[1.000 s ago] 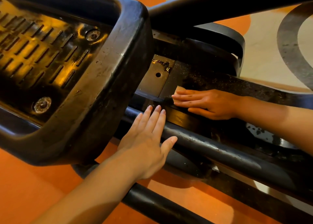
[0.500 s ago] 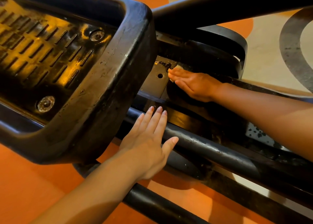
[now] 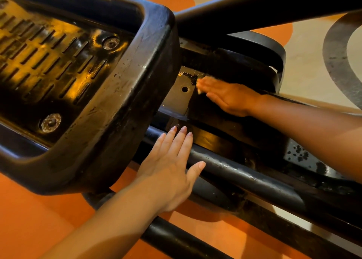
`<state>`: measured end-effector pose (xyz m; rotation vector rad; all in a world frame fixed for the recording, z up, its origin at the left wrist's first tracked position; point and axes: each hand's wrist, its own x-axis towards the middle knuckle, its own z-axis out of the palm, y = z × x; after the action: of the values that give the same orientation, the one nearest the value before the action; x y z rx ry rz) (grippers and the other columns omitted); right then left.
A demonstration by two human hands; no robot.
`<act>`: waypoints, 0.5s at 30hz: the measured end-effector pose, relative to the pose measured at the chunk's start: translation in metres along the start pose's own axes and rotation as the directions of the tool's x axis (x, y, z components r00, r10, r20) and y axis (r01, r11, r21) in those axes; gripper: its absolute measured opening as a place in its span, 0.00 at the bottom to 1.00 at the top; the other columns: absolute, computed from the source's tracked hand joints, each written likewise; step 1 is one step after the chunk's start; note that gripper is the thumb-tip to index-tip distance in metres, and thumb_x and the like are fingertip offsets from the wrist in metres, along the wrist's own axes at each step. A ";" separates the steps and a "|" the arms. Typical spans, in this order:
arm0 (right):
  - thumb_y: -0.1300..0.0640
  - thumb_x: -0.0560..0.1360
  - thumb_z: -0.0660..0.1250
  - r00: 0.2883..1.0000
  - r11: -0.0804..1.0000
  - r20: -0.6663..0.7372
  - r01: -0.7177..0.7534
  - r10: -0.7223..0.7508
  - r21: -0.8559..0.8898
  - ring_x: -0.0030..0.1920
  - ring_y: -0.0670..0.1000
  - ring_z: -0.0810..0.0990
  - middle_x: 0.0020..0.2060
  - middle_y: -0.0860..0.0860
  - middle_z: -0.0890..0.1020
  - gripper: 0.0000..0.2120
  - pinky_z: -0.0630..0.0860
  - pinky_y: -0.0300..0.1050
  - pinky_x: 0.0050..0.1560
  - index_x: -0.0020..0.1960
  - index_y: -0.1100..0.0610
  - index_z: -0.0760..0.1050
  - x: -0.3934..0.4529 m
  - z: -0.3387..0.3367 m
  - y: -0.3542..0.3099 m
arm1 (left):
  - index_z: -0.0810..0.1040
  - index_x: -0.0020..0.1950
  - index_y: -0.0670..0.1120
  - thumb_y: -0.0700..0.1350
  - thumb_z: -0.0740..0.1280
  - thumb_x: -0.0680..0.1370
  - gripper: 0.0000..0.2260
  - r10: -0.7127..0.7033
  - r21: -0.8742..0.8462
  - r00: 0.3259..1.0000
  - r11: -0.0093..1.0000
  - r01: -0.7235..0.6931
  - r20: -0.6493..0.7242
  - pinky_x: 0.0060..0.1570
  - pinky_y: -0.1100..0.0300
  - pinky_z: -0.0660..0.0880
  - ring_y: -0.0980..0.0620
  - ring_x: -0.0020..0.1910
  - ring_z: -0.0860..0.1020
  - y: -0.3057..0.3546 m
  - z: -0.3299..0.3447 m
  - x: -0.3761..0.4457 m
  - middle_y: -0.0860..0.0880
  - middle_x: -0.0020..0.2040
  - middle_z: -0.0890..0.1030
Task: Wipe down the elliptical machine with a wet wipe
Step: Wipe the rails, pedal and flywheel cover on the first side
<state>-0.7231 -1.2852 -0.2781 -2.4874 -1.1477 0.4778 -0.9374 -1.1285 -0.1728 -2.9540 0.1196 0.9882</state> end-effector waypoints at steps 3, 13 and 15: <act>0.48 0.85 0.46 0.989 0.991 -0.075 -0.131 0.131 0.009 0.78 0.44 0.46 0.79 0.46 0.51 0.24 0.46 0.42 0.75 0.79 0.50 0.50 0.013 0.005 -0.003 | 0.31 0.78 0.50 0.62 0.39 0.82 0.30 0.000 0.001 1.000 1.000 0.000 -0.014 0.72 0.58 0.29 0.55 0.74 0.27 0.000 0.001 0.000 0.52 0.78 0.29; 0.51 0.85 0.49 0.943 0.951 0.139 0.309 -0.303 -0.023 0.75 0.39 0.44 0.78 0.43 0.55 0.21 0.47 0.38 0.72 0.77 0.49 0.57 0.002 0.008 -0.022 | 0.33 0.79 0.50 0.62 0.39 0.82 0.30 0.004 -0.013 0.999 1.000 -0.004 -0.043 0.72 0.59 0.29 0.55 0.75 0.28 0.000 0.002 0.000 0.53 0.78 0.30; 0.51 0.85 0.49 0.985 0.984 0.057 0.167 -0.163 -0.060 0.74 0.40 0.43 0.78 0.44 0.53 0.22 0.49 0.41 0.74 0.78 0.49 0.54 0.011 0.005 -0.014 | 0.33 0.79 0.50 0.62 0.39 0.82 0.30 0.003 -0.019 0.999 1.000 -0.004 -0.048 0.72 0.59 0.29 0.56 0.75 0.28 -0.001 0.002 0.000 0.53 0.78 0.30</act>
<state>-0.7273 -1.2674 -0.2782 -2.4192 -1.3971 0.4680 -0.9384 -1.1277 -0.1747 -2.9965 0.1167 0.9248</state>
